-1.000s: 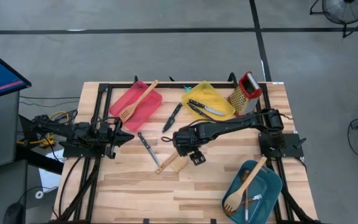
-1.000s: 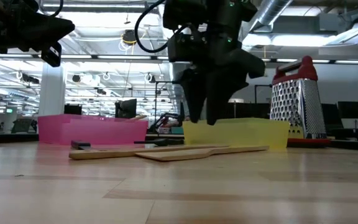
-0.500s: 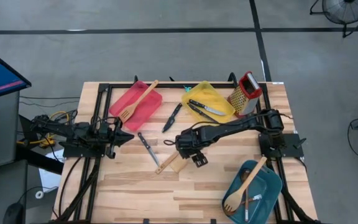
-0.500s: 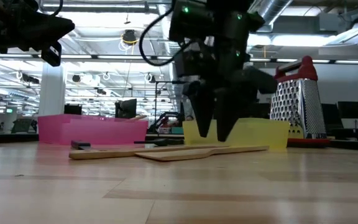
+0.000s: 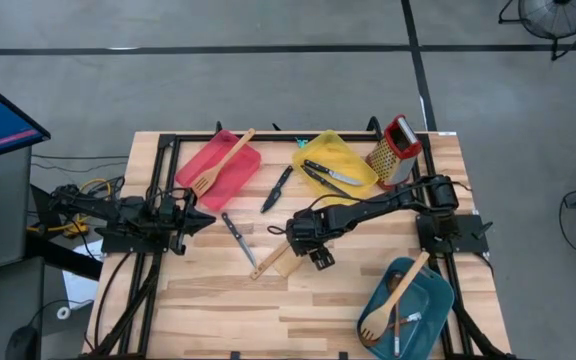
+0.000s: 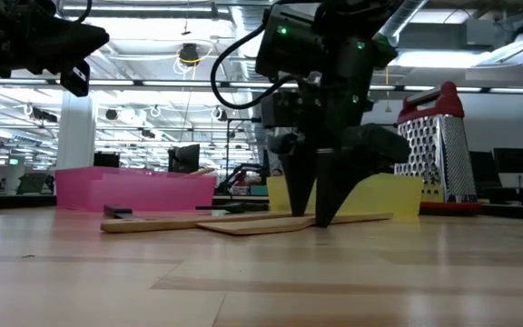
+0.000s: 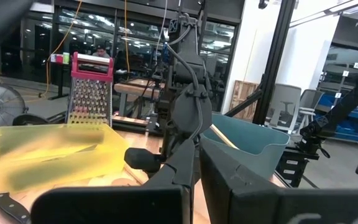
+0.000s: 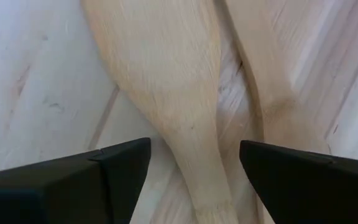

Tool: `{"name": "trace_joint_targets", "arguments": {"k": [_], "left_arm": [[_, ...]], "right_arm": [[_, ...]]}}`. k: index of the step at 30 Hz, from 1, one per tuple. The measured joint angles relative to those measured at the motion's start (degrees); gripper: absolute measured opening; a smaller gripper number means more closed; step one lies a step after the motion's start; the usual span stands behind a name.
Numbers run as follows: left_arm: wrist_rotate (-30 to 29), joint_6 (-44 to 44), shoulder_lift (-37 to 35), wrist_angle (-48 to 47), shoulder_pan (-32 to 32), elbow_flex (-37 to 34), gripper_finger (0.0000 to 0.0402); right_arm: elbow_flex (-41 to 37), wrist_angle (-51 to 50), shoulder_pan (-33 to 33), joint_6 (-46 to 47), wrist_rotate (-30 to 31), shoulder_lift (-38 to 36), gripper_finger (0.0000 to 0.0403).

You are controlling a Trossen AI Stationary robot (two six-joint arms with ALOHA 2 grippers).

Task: Pick & Place Kitchen Items
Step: Put the wooden spatula into the red bin

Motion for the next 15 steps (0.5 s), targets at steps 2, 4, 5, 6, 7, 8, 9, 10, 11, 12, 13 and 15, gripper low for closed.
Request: {"name": "trace_joint_targets", "arguments": {"k": [2,4,5,6,7,8,9,10,11,12,13,15], "left_arm": [[0.0,0.0,0.0,0.0,0.0,0.0,0.0008],[0.0,0.0,0.0,0.1,0.0,0.0,0.0008],[0.0,0.0,0.0,0.1,0.0,0.0,0.0008],[0.0,0.0,0.0,0.1,0.0,0.0,0.0008],[0.0,0.0,0.0,0.1,0.0,0.0,0.0008],[0.0,0.0,0.0,0.2,0.0,0.0,0.0008],[0.0,0.0,0.0,0.2,0.0,0.0,0.0008],[0.0,0.0,0.0,0.2,0.0,0.0,0.0008],[0.0,0.0,0.0,0.2,0.0,0.0,0.0008],[0.0,0.0,0.0,0.2,0.0,0.0,0.0008],[0.0,0.0,0.0,0.2,0.0,0.0,0.0008],[0.0,0.0,0.0,0.3,0.0,0.0,0.0008]], "right_arm": [[-0.1,-0.4,0.3,0.8,0.0,0.0,0.0249],[-0.1,-0.5,0.4,1.3,0.1,0.0,0.0232],[-0.1,-0.5,0.4,1.3,0.1,0.0,0.0222],[-0.1,-0.6,0.4,1.3,0.1,0.0,0.0212],[-0.1,-0.7,0.4,1.3,0.1,0.1,0.0201],[-0.1,-0.8,0.4,1.5,0.0,0.1,0.0189],[-0.1,-0.9,0.4,1.8,0.0,0.1,0.0178],[-0.1,-1.1,0.5,2.3,0.0,0.1,0.0167],[-0.1,-1.2,0.5,2.7,-0.1,0.1,0.0155],[-0.1,-1.3,0.5,2.7,-0.2,0.1,0.0144],[-0.2,-1.4,0.5,2.7,-0.2,0.1,0.0134],[-0.2,-1.5,0.7,2.7,-0.2,0.1,0.0116]]}}
